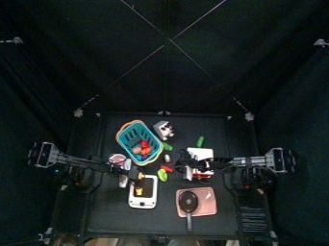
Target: Place corn top to left of stove
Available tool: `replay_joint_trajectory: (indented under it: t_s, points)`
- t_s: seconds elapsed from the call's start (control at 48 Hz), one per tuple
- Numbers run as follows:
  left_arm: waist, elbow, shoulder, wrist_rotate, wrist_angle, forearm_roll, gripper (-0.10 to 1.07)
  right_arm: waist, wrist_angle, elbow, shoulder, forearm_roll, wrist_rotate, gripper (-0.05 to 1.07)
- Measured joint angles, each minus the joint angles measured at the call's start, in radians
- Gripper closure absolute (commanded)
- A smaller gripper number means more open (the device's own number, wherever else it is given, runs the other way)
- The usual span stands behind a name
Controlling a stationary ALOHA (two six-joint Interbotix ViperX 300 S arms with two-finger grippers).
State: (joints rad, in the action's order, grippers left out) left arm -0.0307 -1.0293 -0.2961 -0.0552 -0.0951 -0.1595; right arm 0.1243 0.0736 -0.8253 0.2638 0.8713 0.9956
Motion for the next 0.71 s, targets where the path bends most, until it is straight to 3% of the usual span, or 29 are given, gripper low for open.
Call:
replay_joint_trajectory:
  t_s: [0.271,0.396,0.583,0.708]
  points:
    - [-0.025,-0.003,-0.046,0.000,-0.025,0.029,0.26,0.000,0.000,0.000,0.000,-0.002,0.000,0.37]
    - [-0.060,-0.018,-0.126,0.000,-0.097,0.075,0.26,0.000,0.000,0.000,-0.003,-0.002,0.002,0.37]
    - [-0.104,-0.054,-0.236,0.005,-0.170,0.196,0.27,0.000,0.000,0.003,-0.006,0.000,0.003,0.37]
    - [-0.121,-0.084,-0.262,0.005,-0.176,0.291,0.27,0.000,0.000,0.005,-0.009,-0.002,0.003,0.37]
